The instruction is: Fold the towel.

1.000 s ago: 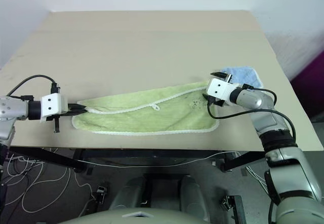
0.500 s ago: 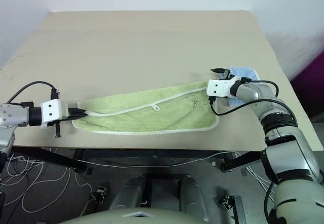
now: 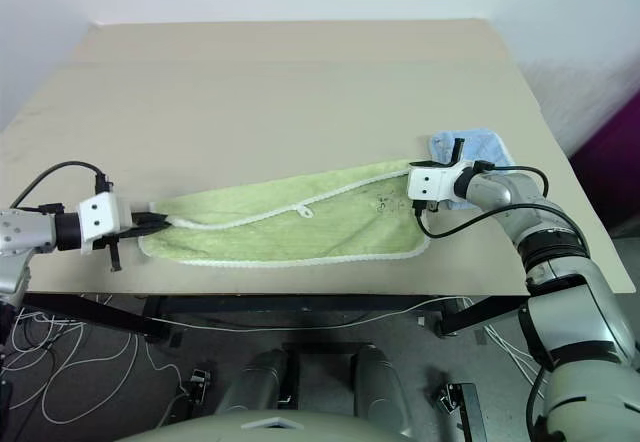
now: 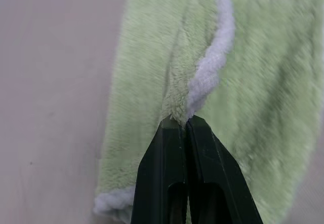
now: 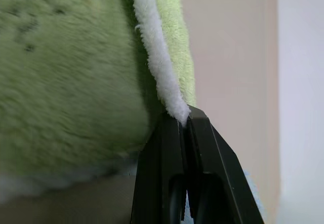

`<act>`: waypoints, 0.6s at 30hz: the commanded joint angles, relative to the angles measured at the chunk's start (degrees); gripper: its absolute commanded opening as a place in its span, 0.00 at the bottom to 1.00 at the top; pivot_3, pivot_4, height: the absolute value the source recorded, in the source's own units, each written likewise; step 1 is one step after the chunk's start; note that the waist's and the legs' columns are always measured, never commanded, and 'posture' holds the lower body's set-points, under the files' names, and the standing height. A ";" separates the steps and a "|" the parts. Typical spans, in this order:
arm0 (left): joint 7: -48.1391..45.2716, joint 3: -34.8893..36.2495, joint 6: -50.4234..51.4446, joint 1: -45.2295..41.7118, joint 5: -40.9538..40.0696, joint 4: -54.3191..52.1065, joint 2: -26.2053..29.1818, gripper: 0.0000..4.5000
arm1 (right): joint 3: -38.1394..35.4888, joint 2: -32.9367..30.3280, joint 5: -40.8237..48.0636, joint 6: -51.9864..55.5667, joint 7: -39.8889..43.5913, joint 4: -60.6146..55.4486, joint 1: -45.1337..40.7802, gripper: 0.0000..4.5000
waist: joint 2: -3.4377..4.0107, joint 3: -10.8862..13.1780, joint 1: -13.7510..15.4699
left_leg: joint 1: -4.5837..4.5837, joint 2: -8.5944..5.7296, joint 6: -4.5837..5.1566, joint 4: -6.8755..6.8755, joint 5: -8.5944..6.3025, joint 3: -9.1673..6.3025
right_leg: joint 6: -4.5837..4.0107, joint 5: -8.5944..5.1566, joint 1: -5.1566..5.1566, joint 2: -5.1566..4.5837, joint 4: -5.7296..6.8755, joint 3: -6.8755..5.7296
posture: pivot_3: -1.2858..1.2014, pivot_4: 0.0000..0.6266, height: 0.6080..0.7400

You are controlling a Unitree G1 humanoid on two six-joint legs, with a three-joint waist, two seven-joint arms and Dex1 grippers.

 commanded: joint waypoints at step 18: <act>17.39 9.31 5.64 -40.74 0.42 26.66 -2.69 0.00 | -13.66 -2.51 19.01 6.65 18.41 3.79 -24.05 0.00 | -0.01 0.06 -0.57 | -0.14 -0.05 -0.02 0.03 0.02 0.02 | 0.01 0.00 -0.14 -0.03 0.00 0.01 | 0.52 0.24 1.00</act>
